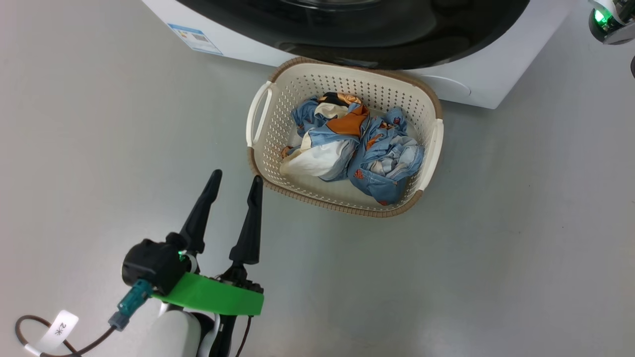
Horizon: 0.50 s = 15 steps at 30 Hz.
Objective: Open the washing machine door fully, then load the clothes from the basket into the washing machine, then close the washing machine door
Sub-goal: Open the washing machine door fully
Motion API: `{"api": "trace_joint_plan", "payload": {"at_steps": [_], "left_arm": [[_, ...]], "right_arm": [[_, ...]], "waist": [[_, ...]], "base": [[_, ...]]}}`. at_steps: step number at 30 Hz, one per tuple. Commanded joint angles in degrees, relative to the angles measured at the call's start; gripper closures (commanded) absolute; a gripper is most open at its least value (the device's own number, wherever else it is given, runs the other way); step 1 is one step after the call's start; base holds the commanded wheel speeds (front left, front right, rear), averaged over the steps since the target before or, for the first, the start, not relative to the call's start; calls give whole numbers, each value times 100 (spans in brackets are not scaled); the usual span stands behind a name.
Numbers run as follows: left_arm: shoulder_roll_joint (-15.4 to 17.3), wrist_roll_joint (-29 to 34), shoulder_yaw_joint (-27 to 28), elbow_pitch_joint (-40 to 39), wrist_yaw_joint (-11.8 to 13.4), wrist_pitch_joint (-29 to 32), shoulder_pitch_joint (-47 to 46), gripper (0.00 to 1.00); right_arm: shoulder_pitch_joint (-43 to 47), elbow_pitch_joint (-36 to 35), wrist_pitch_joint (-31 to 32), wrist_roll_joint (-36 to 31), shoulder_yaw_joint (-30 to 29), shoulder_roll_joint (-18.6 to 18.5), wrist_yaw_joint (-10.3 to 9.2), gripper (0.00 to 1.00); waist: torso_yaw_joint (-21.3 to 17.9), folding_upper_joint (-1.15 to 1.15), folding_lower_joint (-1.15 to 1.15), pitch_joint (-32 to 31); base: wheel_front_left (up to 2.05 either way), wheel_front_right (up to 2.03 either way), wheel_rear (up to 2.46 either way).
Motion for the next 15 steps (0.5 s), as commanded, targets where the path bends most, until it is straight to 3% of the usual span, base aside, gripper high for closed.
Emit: {"api": "trace_joint_plan", "payload": {"at_steps": [1,15], "left_arm": [[81,-38,150,-128,40,-37,-63,0],[81,73,219,-15,54,-37,159,0]], "right_arm": [[11,-220,138,-45,88,148,33,100],[688,-428,379,-202,445,388,33,100]], "waist": [[11,0,0,-25],[-113,0,0,-556]], "base": [[0,0,0],[0,0,0]]}}
